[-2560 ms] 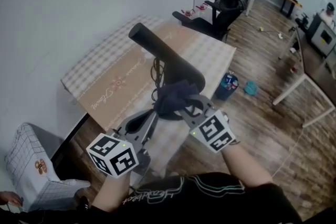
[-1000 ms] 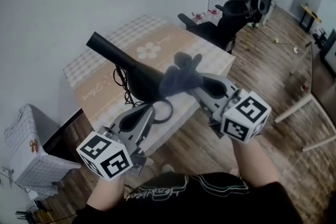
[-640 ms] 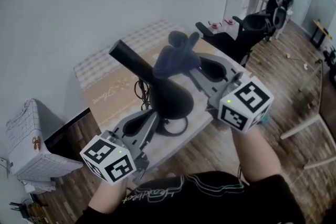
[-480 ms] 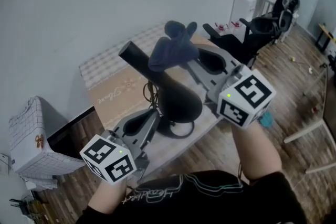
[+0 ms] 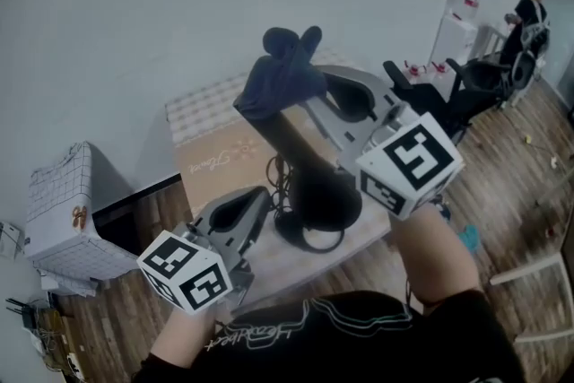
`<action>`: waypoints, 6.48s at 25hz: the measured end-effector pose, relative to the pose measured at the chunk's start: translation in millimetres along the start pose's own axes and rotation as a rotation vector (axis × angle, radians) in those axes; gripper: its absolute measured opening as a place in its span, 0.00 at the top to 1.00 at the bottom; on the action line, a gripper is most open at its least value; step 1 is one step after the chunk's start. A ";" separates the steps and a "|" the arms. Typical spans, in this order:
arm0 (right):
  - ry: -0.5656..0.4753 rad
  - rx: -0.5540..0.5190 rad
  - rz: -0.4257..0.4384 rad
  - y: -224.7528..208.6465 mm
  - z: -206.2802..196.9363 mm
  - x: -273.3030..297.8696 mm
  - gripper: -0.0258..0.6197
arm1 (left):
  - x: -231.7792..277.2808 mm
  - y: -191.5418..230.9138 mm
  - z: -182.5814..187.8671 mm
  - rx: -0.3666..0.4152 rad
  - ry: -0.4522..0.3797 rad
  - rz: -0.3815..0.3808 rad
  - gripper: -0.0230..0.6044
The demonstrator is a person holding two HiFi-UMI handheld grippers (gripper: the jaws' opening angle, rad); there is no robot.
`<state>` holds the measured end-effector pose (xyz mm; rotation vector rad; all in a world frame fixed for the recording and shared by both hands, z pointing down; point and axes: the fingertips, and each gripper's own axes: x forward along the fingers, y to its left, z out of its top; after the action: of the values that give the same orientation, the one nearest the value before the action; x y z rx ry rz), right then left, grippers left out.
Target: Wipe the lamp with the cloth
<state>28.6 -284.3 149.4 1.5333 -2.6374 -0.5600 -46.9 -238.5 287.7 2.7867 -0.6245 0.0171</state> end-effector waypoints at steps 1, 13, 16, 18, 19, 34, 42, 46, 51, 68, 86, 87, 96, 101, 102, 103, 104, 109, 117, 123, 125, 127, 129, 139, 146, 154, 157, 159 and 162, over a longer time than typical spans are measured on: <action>0.005 -0.010 0.020 1.5 -2.0 3.7 0.87 | 0.7 1.0 1.4 -0.003 -0.006 0.017 0.96; 0.056 -0.070 0.190 20.7 -33.4 7.9 0.87 | 10.1 -4.2 -11.4 -0.058 -0.023 0.180 0.96; 0.053 -0.070 0.228 22.2 -34.7 5.3 0.87 | 11.8 -10.6 -11.9 -0.065 -0.029 0.210 0.96; 0.052 -0.082 0.250 24.8 -35.3 5.0 0.87 | 10.7 -13.6 -11.7 -0.066 -0.034 0.230 0.96; 0.053 -0.092 0.261 27.3 -36.2 5.1 0.87 | 9.3 -14.1 -12.0 -0.068 -0.036 0.240 0.96; 0.070 -0.111 0.355 45.7 -65.6 -12.7 0.87 | -3.9 -27.5 -26.0 -0.091 -0.066 0.353 0.96; 0.102 -0.106 0.373 49.2 -87.8 -32.7 0.87 | -0.5 -40.4 -38.3 -0.101 -0.065 0.373 0.96; 0.127 -0.109 0.384 50.5 -99.6 -42.3 0.87 | 2.3 -46.6 -42.9 -0.108 -0.063 0.375 0.96; 0.147 -0.114 0.393 53.3 -113.9 -57.3 0.87 | 5.5 -56.0 -50.6 -0.117 -0.061 0.380 0.96; 0.217 -0.087 0.435 57.3 -165.8 -103.7 0.87 | 12.6 -70.3 -76.7 -0.159 -0.061 0.435 0.96; 0.336 0.021 0.507 65.9 -224.9 -161.8 0.87 | 26.3 -90.1 -102.4 -0.191 -0.044 0.437 0.96; 0.345 0.034 0.510 65.8 -227.2 -164.8 0.87 | 26.1 -90.2 -101.4 -0.190 -0.045 0.434 0.96; 0.311 0.203 0.438 42.7 -210.2 -180.9 0.87 | 26.1 -87.1 -88.1 -0.169 -0.057 0.366 0.96; 0.283 0.387 0.326 28.1 -195.9 -182.7 0.87 | 19.4 -80.6 -78.5 -0.160 -0.056 0.332 0.96; 0.271 0.419 0.304 24.0 -192.1 -182.4 0.87 | 19.3 -79.9 -75.1 -0.153 -0.055 0.323 0.96; 0.257 0.440 0.281 18.9 -188.4 -182.3 0.87 | 20.5 -79.5 -71.6 -0.147 -0.054 0.312 0.96; 0.246 0.451 0.259 13.5 -185.8 -182.6 0.87 | 23.0 -79.4 -68.6 -0.143 -0.054 0.301 0.96; 0.238 0.463 0.192 5.7 -180.5 -189.4 0.87 | 26.1 -78.6 -59.9 -0.146 -0.058 0.256 0.96; 0.156 0.509 0.188 -2.8 -155.6 -187.8 0.87 | 8.9 -84.1 -52.6 -0.117 -0.057 0.285 0.96; 0.087 0.440 0.304 -6.9 -148.0 -180.6 0.87 | 7.0 -99.8 -55.2 -0.078 -0.094 0.382 0.96; 0.065 0.433 0.353 -19.7 -144.4 -165.1 0.87 | 11.7 -96.4 -47.3 -0.076 -0.113 0.435 0.96; 0.046 0.432 0.405 -35.8 -139.6 -145.8 0.87 | 19.1 -90.2 -35.8 -0.081 -0.134 0.492 0.96; 0.022 0.428 0.451 -47.7 -134.0 -132.0 0.87 | 25.9 -89.4 -28.8 -0.079 -0.154 0.540 0.96; -0.110 0.385 0.665 -63.5 -102.5 -75.5 0.87 | 39.7 -94.3 -16.5 -0.062 -0.220 0.766 0.96; -0.194 0.374 0.734 -65.8 -82.0 -42.2 0.87 | 38.8 -96.1 -22.1 -0.066 -0.228 0.884 0.96; -0.248 0.374 0.754 -53.1 -59.5 7.4 0.87 | 23.6 -94.5 -23.2 -0.063 -0.227 0.970 0.96; -0.265 0.394 0.763 -46.9 -53.4 21.0 0.87 | 19.6 -90.0 -25.8 -0.067 -0.223 0.984 0.96; -0.269 0.392 0.768 -42.7 -50.6 27.2 0.87 | 17.9 -88.1 -26.6 -0.070 -0.223 0.990 0.96; -0.257 0.382 0.791 -33.9 -52.5 34.8 0.87 | 17.8 -82.9 -26.8 -0.074 -0.221 0.991 0.96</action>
<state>50.3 -344.0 182.3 0.3381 -3.3387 -0.1994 5.4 -166.7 292.1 2.1356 -1.9213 -0.1074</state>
